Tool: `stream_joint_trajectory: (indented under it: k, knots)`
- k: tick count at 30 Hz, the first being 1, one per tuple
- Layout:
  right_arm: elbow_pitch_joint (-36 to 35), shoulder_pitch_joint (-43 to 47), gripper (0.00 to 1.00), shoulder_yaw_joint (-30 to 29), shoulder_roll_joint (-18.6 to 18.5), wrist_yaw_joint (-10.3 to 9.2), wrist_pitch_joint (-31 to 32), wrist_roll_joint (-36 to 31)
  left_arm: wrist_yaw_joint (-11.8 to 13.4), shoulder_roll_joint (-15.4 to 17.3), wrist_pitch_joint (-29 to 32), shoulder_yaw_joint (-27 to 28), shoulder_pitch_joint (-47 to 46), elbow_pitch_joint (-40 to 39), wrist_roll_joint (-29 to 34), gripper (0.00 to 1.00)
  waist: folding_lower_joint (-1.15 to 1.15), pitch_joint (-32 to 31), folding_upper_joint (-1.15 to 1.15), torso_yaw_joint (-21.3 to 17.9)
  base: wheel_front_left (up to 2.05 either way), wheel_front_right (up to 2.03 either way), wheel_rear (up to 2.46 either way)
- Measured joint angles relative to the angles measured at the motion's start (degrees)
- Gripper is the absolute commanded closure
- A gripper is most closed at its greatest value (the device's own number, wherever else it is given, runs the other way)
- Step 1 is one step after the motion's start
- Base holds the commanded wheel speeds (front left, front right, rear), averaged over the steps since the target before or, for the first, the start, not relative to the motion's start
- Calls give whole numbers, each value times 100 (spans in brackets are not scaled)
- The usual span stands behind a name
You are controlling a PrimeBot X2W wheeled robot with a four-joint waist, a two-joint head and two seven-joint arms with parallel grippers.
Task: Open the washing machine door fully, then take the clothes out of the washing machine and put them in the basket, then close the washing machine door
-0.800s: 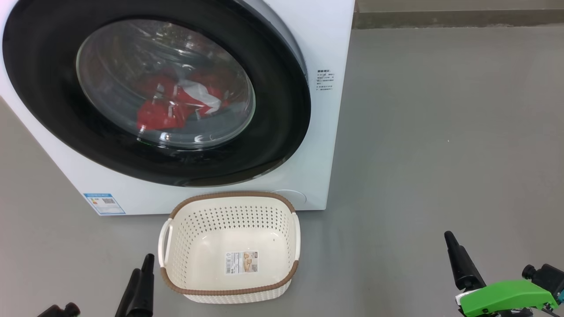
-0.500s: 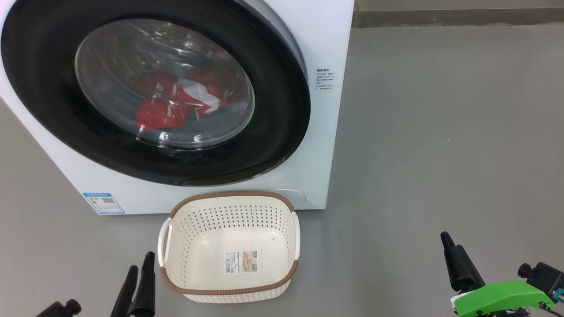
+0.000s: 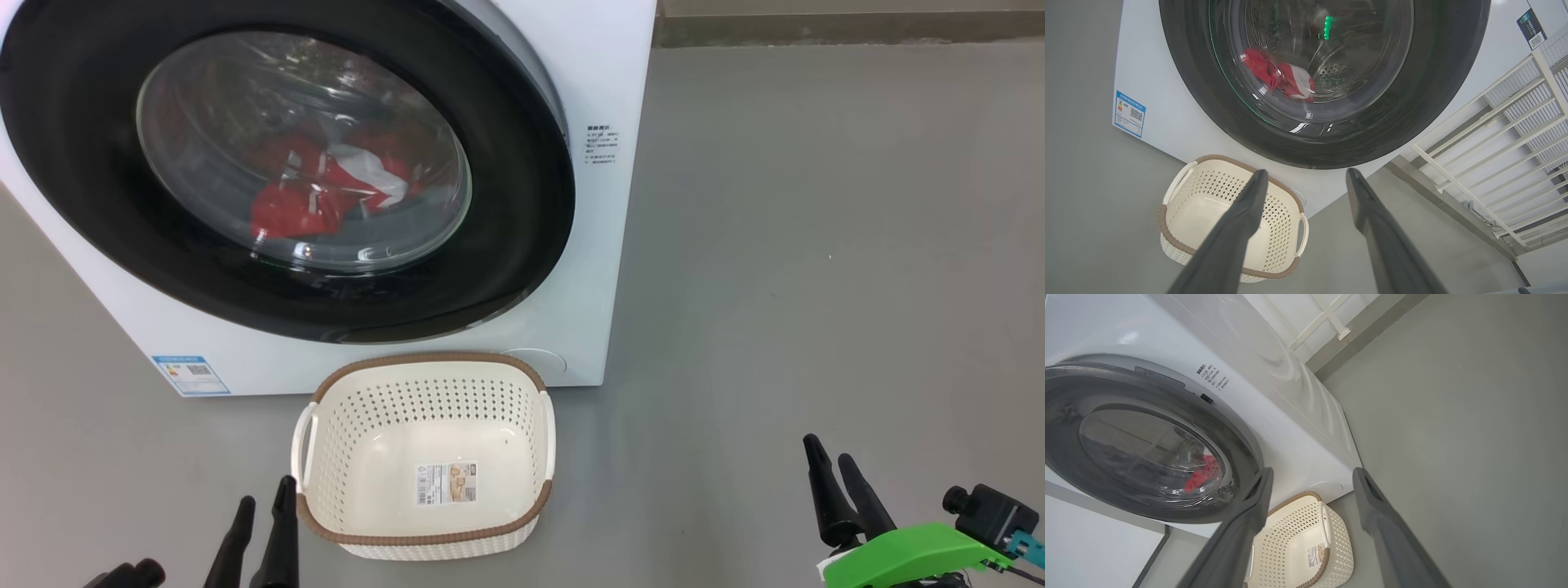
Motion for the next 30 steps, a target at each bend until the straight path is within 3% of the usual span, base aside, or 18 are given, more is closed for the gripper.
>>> stream_joint_trajectory:
  k: [30]
  knots:
    - [69,108,0,231,-30,7,-458,-1618,-7,9,-458,-75,114,-110,1811,0,0,-33,0,-30,0,0,0]
